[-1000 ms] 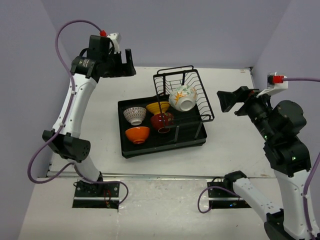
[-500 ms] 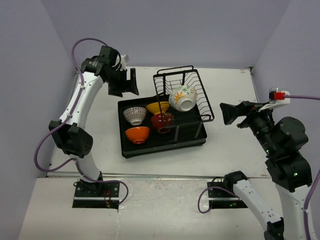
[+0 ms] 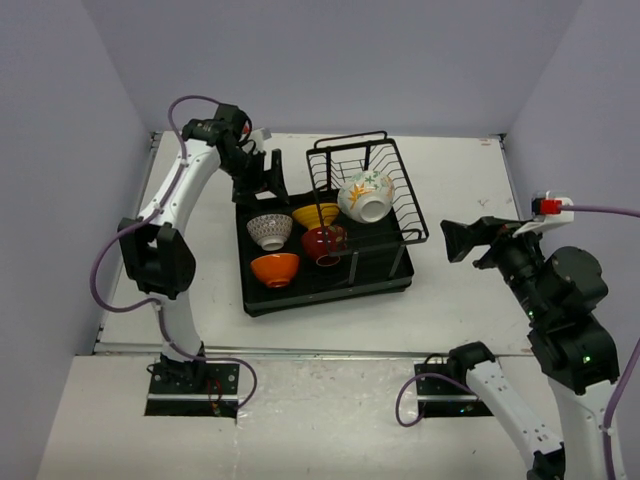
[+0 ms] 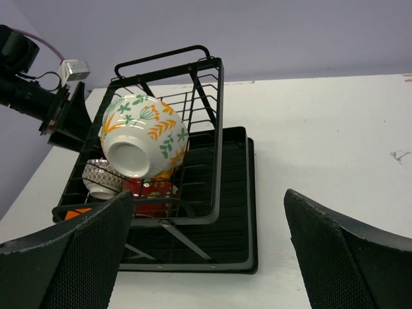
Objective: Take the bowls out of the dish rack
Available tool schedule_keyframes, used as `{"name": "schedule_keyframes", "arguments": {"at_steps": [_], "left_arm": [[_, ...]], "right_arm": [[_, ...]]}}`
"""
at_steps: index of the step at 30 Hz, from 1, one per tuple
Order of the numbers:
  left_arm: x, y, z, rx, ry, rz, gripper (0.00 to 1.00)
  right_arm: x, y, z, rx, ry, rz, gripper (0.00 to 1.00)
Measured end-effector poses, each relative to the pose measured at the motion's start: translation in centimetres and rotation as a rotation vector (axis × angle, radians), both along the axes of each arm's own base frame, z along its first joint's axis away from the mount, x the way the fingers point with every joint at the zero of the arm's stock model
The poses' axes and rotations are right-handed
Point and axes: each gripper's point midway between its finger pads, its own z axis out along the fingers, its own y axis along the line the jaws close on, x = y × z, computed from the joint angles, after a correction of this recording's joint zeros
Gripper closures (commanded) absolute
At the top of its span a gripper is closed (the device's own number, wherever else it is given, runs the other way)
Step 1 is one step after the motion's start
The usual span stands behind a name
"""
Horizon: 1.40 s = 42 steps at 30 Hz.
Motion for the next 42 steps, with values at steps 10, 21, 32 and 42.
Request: {"name": "schedule_keyframes", "arguments": {"at_steps": [10, 21, 32, 42], "left_arm": [[1.8, -0.4, 2.7, -0.102, -0.064, 0.001, 0.06], [1.3, 1.0, 18.8, -0.187, -0.68, 0.094, 0.0], [-5.2, 2.9, 30.1, -0.492, -1.188, 0.295, 0.0], [-3.6, -0.2, 31.7, -0.665, -1.257, 0.349, 0.0]], "right_arm": [[0.3, -0.2, -1.1, -0.01, 0.023, -0.017, 0.01], [0.3, 0.2, 2.6, 0.088, -0.058, -0.011, 0.01], [-2.6, 1.1, 11.4, 0.266, -0.364, 0.086, 0.01], [0.2, 4.9, 13.8, 0.364, -0.371, 0.251, 0.01]]}}
